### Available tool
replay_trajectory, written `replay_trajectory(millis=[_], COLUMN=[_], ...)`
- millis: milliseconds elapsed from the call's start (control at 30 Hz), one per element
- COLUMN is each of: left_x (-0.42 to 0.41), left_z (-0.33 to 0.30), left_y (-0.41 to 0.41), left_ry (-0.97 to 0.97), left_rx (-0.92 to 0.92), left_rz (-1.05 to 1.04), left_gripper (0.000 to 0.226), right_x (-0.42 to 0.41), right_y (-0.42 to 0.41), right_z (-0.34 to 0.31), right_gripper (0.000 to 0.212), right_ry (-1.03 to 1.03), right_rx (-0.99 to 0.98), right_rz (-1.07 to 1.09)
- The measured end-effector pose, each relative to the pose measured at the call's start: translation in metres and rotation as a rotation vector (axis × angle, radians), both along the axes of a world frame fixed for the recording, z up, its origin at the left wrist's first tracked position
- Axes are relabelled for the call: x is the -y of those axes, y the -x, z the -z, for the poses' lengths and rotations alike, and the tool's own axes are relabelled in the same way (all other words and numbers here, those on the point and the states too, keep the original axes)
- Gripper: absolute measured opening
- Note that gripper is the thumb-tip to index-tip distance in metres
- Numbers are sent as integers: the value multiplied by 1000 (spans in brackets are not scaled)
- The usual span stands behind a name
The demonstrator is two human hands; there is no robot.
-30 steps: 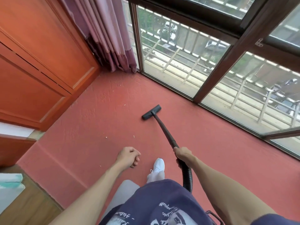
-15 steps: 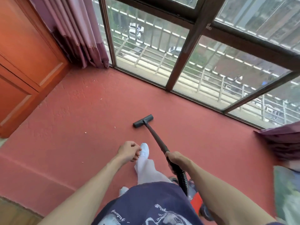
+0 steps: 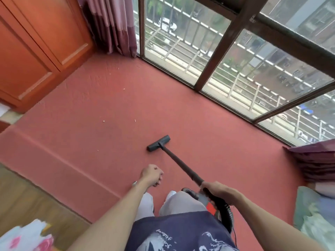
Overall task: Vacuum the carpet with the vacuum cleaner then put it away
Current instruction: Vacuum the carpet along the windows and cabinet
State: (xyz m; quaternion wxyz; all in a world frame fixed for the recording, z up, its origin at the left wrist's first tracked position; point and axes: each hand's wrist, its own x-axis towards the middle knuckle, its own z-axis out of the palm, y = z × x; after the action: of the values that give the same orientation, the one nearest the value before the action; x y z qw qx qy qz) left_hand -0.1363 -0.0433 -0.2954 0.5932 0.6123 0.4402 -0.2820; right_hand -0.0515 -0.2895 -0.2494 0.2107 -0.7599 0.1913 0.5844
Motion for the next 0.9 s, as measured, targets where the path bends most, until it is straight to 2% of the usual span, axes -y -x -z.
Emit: replay_trajectory(millis=[167,300,400,533,700,900], left_x=[23,50,75,95,99,94], left_z=[-9,-19,-29,-41,-45,-47], left_y=[0,0,3,14,23,21], left_ry=[-43,-100,-130,-95,-97,-65], left_rx=[15,24,31,44,58,70], left_rz=[-24,-78,-72,-151,-308,-393], left_gripper=[17,18,21,17,21,18], right_x=[4,-25,-55,-91,-96,-85], right_y=[-2,-21,-28,-27,-28,-12], right_z=[-6,-18,-30,-39,-34,-6], right_gripper=[28,31,26,18,18,17], right_ry=[-112,-270,-411,-509,-488,-432], right_rx=[-34,-66,-109,-103,-32,46], right_rz=[67,174,246,195,233,303])
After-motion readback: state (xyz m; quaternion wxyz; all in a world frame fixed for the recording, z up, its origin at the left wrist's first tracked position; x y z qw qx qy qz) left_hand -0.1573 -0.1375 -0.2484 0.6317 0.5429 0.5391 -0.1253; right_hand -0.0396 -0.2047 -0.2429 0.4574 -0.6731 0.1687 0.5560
